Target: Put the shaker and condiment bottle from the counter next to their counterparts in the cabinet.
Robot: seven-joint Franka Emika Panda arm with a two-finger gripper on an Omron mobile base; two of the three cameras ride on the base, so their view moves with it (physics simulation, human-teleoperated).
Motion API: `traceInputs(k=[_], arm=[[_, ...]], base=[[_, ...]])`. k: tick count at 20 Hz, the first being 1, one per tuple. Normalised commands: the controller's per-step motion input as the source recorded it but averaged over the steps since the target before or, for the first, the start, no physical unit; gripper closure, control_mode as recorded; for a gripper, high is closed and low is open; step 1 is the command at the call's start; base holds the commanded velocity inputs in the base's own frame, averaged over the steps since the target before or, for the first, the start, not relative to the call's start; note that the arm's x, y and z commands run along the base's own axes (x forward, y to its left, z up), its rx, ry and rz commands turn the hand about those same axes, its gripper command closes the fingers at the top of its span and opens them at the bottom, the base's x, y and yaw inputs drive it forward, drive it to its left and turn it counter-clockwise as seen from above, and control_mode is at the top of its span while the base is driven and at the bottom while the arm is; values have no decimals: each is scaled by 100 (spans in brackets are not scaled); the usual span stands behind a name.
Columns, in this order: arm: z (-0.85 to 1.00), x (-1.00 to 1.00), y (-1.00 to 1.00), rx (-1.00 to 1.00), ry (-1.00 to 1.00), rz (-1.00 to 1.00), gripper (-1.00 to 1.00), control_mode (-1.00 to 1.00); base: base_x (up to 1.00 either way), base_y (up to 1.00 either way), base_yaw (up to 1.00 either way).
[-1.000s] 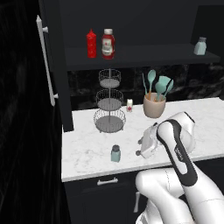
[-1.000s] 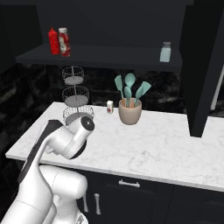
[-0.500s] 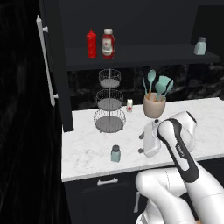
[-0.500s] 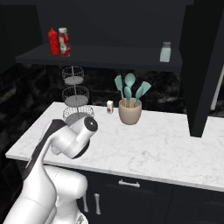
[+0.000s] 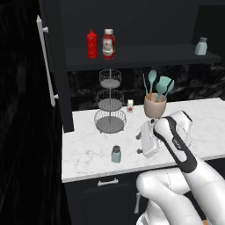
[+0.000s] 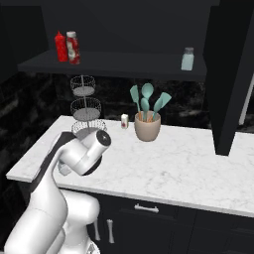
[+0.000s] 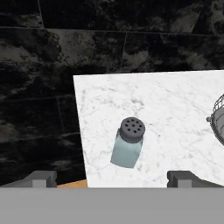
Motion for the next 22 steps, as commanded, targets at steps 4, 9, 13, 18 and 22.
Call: traceInputs(k=[4,9,13,18,22], arm=[[-42,0,18,0,2,0,-100,-100],[-68,0,28,0,-1,0,-100,-100],[-72,0,30,0,-10,0,-100,-100],[-64,0,7,5,-8,0,-100,-100],[-71,0,0,13,-5,1,-100,-100]], base=[[0,0,0],[0,0,0],[0,0,0],[0,0,0],[0,0,0]])
